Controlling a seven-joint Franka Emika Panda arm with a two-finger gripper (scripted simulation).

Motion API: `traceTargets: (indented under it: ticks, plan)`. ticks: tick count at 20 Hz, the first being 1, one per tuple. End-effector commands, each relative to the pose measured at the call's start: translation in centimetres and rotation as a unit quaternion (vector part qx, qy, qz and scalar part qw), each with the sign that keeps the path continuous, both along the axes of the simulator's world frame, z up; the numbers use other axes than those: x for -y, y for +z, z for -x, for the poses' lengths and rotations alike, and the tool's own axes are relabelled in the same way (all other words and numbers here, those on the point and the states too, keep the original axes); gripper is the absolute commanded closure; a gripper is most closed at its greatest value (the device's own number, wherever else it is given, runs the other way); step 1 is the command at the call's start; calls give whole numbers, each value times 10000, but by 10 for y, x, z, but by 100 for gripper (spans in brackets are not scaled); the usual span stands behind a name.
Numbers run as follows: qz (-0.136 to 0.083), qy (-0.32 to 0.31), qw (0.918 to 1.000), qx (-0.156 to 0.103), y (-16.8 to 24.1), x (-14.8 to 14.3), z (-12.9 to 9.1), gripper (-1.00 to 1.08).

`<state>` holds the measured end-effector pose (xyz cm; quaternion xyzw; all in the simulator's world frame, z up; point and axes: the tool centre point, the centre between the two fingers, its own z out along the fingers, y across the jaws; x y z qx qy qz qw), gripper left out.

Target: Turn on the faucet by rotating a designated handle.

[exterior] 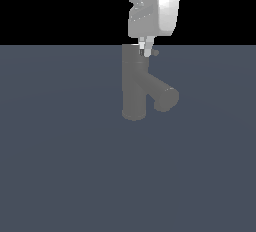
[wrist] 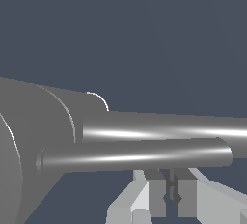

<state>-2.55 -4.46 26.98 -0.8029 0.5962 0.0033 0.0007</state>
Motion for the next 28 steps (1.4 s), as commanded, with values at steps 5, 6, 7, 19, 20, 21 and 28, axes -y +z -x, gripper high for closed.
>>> traceTargets:
  ticks: [5, 6, 7, 19, 20, 21, 28]
  plan:
    - [26, -219, 9998, 24, 1, 53, -8, 108]
    - [26, -225, 9997, 23, 1, 57, -9, 108]
    - [26, -231, 9997, 22, 1, 62, -10, 108]
    - [-11, -25, 10000, 8, 0, 48, -35, 108]
    - [-10, -32, 10000, 8, 0, 50, -37, 108]
    - [-9, -39, 10000, 9, 0, 52, -40, 108]
    - [0, -88, 10000, 12, 0, 67, -56, 108]
